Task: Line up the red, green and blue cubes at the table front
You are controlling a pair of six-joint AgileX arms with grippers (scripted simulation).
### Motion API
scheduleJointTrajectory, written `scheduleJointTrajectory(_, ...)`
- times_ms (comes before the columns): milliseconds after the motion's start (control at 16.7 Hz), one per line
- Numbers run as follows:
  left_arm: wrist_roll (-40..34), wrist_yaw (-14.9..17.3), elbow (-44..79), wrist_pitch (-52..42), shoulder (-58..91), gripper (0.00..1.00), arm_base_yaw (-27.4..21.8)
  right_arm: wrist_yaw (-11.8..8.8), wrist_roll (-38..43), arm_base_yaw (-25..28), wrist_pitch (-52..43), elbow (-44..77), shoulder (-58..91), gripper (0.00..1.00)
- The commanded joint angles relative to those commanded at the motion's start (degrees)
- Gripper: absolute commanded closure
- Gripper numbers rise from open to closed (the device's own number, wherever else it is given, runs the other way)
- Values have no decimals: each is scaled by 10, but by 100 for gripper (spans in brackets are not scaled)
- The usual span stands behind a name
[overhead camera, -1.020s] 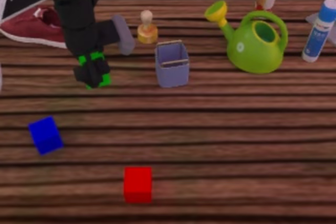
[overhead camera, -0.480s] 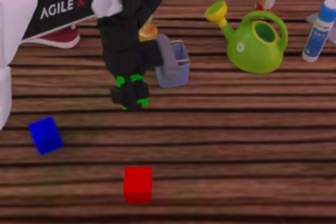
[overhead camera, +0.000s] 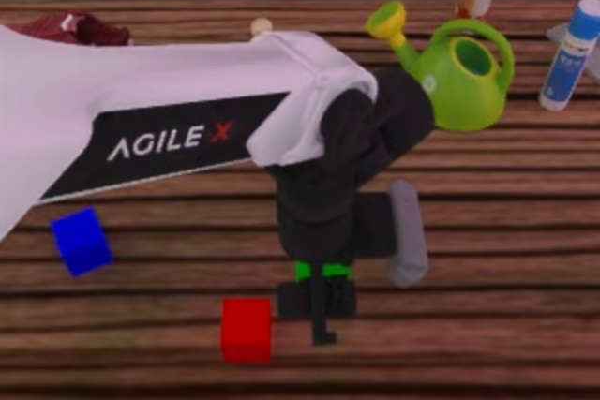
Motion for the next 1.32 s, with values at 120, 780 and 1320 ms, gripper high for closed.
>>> scheduleJointTrajectory(120,-2,0,-3,1,-2,100,-3,0,0,0,0,0,0,0)
scheduleJointTrajectory(780,-4,0,-72,135,62,100,-5,0,0,0,0,0,0,0)
scheduleJointTrajectory(1320,-4,0,-75,140,64,62,-6,0,0,0,0,0,0,0)
